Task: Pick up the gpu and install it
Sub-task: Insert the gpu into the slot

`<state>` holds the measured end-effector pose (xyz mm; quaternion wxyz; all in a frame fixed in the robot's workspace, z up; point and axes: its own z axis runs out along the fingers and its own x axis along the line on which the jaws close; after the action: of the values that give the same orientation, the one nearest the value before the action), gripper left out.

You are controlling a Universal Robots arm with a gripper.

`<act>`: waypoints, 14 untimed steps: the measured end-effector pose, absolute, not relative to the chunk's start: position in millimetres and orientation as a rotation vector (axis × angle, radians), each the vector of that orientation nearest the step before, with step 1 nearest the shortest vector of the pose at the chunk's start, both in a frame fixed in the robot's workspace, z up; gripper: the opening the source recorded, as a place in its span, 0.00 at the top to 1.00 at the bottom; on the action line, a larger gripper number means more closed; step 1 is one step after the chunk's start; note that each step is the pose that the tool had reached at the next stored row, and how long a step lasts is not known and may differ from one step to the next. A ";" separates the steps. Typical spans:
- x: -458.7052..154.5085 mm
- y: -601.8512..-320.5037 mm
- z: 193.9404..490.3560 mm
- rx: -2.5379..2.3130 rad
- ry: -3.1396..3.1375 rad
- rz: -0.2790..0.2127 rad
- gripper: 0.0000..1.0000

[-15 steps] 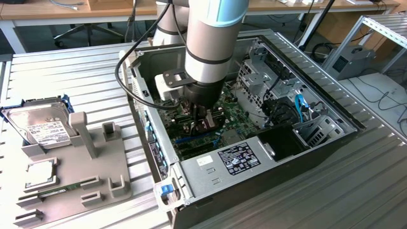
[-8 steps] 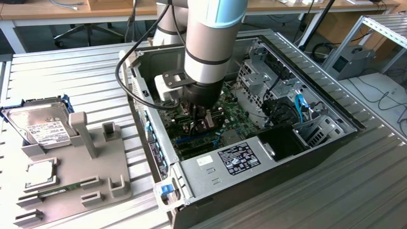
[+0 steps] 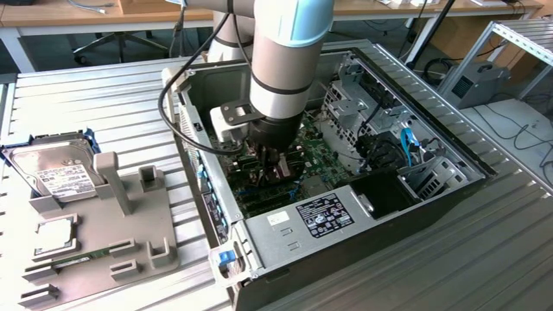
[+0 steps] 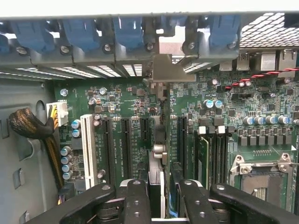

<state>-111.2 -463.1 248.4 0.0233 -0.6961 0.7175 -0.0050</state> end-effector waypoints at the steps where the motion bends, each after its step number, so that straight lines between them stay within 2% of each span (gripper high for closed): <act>1: -111.2 -463.1 247.6 -2.155 2.221 -0.015 0.71; 11: -111.2 -463.0 245.2 -2.155 2.221 -0.015 0.71; 12: -111.2 -463.0 245.2 -2.155 2.221 -0.015 0.70; 13: -111.2 -463.0 245.2 -2.155 2.221 -0.015 0.64; 14: -111.2 -463.0 245.2 -2.155 2.221 -0.015 0.64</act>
<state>-111.2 -463.0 245.2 0.0234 -0.6961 0.7175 -0.0050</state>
